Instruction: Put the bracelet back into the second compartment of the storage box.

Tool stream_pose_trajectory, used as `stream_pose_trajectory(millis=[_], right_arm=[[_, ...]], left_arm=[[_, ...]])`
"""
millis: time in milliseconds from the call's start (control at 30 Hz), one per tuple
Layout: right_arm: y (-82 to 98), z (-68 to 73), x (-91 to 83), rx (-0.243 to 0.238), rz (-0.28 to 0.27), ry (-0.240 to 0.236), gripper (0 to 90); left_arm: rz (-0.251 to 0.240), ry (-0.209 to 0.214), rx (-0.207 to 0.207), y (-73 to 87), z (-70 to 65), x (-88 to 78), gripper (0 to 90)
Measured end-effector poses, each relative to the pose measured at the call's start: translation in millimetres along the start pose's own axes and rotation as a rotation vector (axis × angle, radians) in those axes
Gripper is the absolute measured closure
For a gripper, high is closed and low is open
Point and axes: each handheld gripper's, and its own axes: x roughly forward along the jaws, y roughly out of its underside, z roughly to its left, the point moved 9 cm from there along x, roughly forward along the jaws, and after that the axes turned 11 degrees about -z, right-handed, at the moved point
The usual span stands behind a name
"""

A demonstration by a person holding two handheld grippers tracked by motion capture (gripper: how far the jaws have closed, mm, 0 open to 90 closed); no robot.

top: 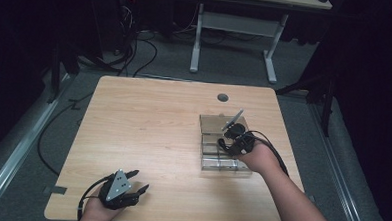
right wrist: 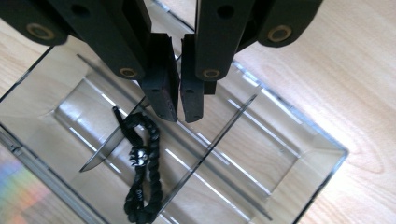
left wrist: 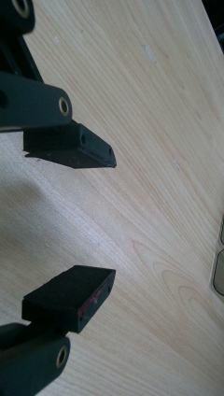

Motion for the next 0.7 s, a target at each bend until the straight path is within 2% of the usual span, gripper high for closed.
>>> stream_pose_trajectory(millis=[67, 100, 367, 400, 533, 700], right_arm=[[2.8, 3.7, -1.8, 0.011, -0.014, -0.011, 86.2], [4.7, 4.8, -2.4, 0.0, -0.016, -0.017, 86.2], [16.4, 16.9, -10.3, 0.004, -0.042, -0.028, 86.0], [17.4, 17.5, -10.5, -0.012, -0.051, -0.035, 86.0], [24.6, 24.2, -12.2, -0.006, -0.058, -0.037, 85.3], [33.2, 31.6, -13.4, -0.007, -0.08, -0.06, 84.8]], left_arm=[[0.0, 0.0, -0.001, 0.0, 0.1, 0.1, 39.9], [0.001, 0.0, -0.001, 0.1, 0.1, 0.0, 39.9], [0.001, -0.003, -0.002, 0.1, 0.3, 0.4, 39.9], [0.001, -0.003, -0.003, 0.1, 0.3, 0.4, 39.9], [0.003, -0.003, -0.002, 0.2, 0.4, 0.3, 39.9], [0.001, -0.004, -0.002, 0.2, 0.5, 0.5, 39.9]])
